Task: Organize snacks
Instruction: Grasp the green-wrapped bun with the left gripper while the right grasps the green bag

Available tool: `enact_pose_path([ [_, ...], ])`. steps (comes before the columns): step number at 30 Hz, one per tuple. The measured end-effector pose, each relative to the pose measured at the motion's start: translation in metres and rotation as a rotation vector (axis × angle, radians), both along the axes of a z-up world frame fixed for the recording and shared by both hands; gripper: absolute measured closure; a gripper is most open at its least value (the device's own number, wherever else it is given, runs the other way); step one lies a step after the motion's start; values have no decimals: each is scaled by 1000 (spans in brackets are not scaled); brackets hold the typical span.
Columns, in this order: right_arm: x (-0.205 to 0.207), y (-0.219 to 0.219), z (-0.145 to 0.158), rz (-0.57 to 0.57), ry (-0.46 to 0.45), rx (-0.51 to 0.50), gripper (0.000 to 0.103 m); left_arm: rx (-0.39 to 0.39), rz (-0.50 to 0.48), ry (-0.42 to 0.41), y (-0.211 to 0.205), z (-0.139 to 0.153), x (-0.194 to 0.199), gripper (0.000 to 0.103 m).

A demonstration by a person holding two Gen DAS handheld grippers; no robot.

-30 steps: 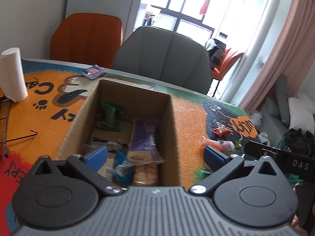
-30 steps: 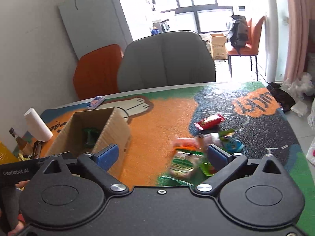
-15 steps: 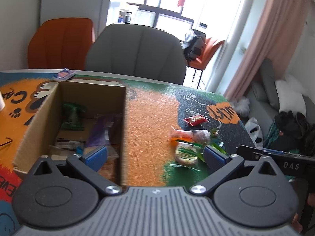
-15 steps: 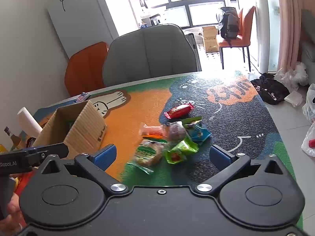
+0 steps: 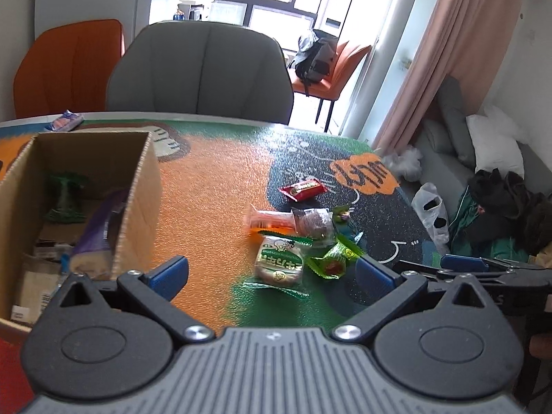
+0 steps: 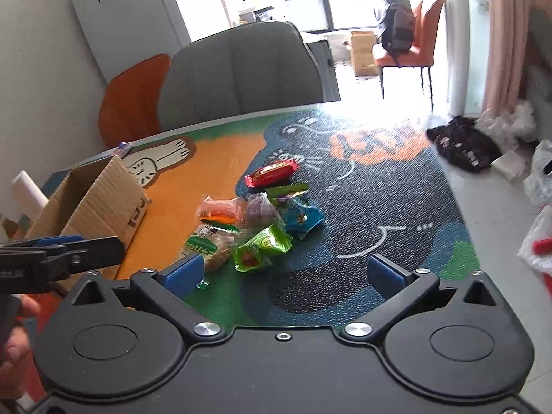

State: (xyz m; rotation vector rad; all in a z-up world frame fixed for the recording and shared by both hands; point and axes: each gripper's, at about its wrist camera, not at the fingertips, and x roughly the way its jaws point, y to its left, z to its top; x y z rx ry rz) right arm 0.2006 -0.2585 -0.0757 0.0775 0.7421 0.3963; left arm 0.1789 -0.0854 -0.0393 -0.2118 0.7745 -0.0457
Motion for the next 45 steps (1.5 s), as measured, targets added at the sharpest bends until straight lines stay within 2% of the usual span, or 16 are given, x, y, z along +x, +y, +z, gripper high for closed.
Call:
enact_pose_path([
  [7,16,-7,-14,5,30,9,0,-18,-15,30,-7,-20,21,3],
  [9,21,-9,-17,8,43,37,0,-20,-14,33,-9,-25,26,9],
  [14,32,-9,-25,12,63,58,0,-27,-14,69,-8,-38,42,34],
  [18,41,-6,-32,23,84,70,2,-32,-20,97,-9,-50,53,41],
  [22,47,-2,-35,41,98,99,9,-31,-31,110,-10,-58,62,41],
  [29,58,4,-41,44,143,131,39,-5,-52,140,-19,-72,74,42],
  [31,61,5,-42,45,159,138,42,24,-55,129,-21,-72,75,44],
  [34,64,11,-44,48,172,130,43,57,-57,124,-22,-73,76,56],
  [39,68,21,-44,58,183,127,51,33,-47,144,-13,-68,76,56],
  [42,68,27,-44,73,188,113,65,33,-42,144,-10,-61,73,56],
  [43,68,27,-45,80,199,118,73,36,-40,144,-9,-58,72,56],
  [45,67,28,-43,88,212,134,77,30,-39,143,-8,-52,69,56],
])
